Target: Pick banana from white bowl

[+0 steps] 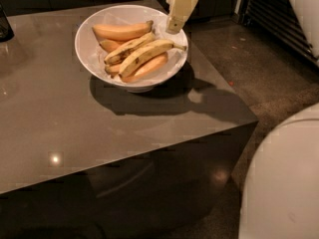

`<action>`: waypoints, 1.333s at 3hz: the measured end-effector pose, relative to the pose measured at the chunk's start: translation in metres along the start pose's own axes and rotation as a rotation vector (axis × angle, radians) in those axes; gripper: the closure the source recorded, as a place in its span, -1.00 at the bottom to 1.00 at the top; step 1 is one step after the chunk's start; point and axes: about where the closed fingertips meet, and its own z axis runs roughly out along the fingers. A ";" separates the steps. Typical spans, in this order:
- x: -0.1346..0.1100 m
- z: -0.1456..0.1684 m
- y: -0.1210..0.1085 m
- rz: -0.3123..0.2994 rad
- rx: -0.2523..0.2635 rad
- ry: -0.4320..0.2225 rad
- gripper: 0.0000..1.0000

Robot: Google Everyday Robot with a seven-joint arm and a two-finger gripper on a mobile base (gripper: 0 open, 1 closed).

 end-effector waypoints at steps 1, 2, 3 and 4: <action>0.003 0.016 -0.002 0.012 -0.027 0.006 -0.20; 0.005 0.027 -0.004 0.020 -0.045 0.012 -0.24; 0.005 0.037 -0.006 0.019 -0.060 0.025 -0.22; 0.003 0.046 -0.010 0.010 -0.068 0.037 -0.22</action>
Offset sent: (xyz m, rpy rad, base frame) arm -0.0029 -0.0102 -0.0371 -0.0576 0.1517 -0.0037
